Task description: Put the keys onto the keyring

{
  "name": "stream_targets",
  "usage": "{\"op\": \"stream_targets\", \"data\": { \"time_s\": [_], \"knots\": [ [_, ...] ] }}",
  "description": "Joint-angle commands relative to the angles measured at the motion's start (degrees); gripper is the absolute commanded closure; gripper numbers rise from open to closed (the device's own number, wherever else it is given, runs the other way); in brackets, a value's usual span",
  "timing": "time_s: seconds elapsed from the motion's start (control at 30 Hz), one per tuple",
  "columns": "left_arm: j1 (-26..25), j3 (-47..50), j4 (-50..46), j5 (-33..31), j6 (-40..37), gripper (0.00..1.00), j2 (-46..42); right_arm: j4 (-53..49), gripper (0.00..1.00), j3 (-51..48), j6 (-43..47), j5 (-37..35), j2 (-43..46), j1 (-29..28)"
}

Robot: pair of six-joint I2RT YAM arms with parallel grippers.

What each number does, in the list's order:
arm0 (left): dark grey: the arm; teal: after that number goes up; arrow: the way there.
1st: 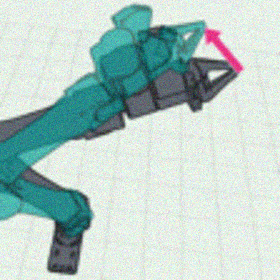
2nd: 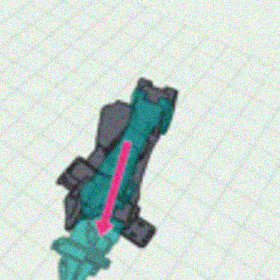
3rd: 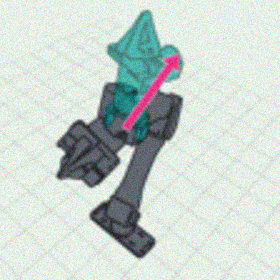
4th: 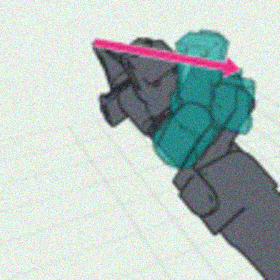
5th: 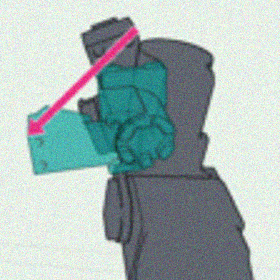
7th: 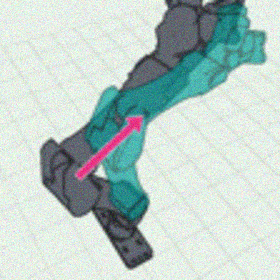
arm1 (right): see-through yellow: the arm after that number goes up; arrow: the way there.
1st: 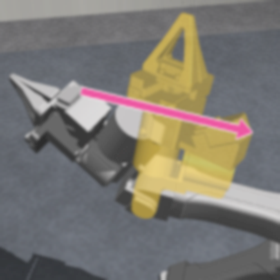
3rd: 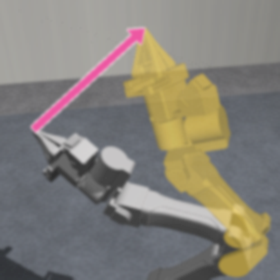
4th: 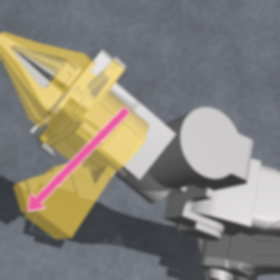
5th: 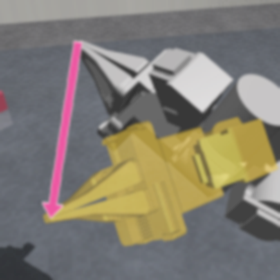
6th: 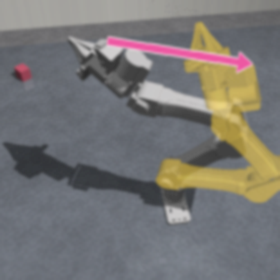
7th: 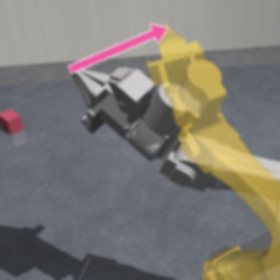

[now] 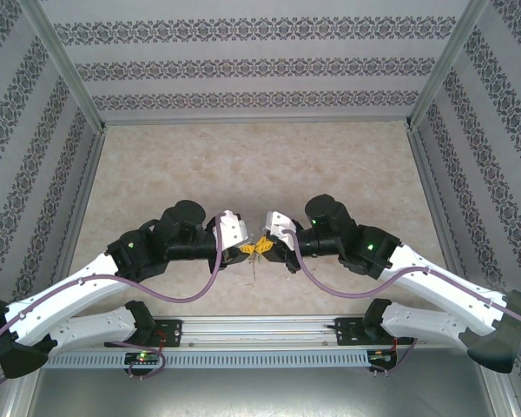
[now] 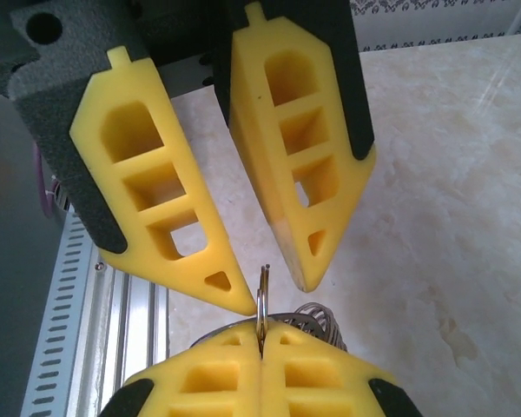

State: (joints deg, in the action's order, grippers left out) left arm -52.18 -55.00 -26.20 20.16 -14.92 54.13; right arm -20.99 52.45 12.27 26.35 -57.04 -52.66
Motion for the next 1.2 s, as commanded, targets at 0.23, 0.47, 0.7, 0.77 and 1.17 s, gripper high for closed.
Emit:
{"op": "stream_targets", "data": {
  "time_s": [0.23, 0.47, 0.7, 0.77, 1.17],
  "knots": [
    [-0.8, 0.6, 1.3, 7.4, -0.8, 1.0, -0.5, 2.1, 1.0, 0.9, 0.1, 1.2, 0.8, -0.4],
    [-0.8, 1.8, 3.7, 8.1, -0.8, 1.0, -2.0, 2.3, 0.94, 0.2, -0.3, 0.0, 2.0, -0.3],
    [-0.7, 3.8, 7.6, 10.7, 0.7, 1.0, -5.4, 3.3, 0.82, -0.9, -1.3, 0.0, 3.2, -0.3],
    [-0.7, 4.3, 8.5, 11.4, 1.3, 1.0, -6.3, 3.4, 0.82, -0.9, -1.5, 0.3, 3.3, -0.3],
    [-0.7, 5.3, 9.9, 10.4, 2.0, 1.0, -9.4, 3.4, 0.93, -1.2, -2.1, 0.9, 4.4, -0.3]
  ]
}}
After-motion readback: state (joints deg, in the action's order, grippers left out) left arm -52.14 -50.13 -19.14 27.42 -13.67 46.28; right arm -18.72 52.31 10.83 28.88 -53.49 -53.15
